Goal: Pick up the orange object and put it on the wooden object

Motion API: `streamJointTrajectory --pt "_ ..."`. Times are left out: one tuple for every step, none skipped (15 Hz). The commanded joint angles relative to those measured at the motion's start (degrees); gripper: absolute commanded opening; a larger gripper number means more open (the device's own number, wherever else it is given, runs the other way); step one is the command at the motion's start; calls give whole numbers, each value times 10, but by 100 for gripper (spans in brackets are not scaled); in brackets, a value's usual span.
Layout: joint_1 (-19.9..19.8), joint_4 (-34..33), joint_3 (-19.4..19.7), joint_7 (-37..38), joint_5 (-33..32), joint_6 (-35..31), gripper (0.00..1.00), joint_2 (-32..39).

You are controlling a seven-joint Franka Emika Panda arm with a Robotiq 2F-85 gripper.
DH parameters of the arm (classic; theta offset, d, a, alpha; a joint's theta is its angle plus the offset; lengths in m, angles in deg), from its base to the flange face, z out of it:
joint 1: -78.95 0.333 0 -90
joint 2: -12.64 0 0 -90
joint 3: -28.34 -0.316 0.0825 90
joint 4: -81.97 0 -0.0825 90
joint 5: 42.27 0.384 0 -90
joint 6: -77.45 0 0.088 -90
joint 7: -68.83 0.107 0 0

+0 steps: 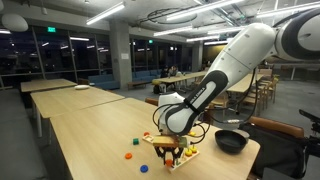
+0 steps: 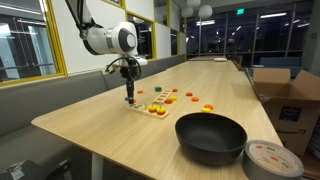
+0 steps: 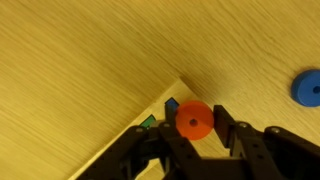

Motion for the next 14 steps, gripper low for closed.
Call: streamJointTrajectory --pt "-10 -13 -4 -19 19 10 18 5" --pt "-11 -12 -4 -21 22 9 18 5" --pt "-12 -10 -4 -22 24 8 18 5" --pt "-13 -9 -4 -23 26 8 18 4" --pt "-14 -6 -4 -24 28 6 18 4" --pt "-15 -5 -4 -24 30 5 18 3" --pt "-16 -2 -5 -25 32 3 18 2" --pt "-17 -1 -5 -26 33 2 18 1" --pt "-16 1 -5 -27 33 1 18 1" --pt "-16 3 -5 -27 33 0 18 0" --pt "-15 5 -5 -27 33 -1 18 -1" --pt "-15 6 -5 -28 33 -2 18 -2" --pt "-15 9 -7 -30 33 -3 18 -3" --pt "-14 11 -7 -31 32 -3 18 -4"
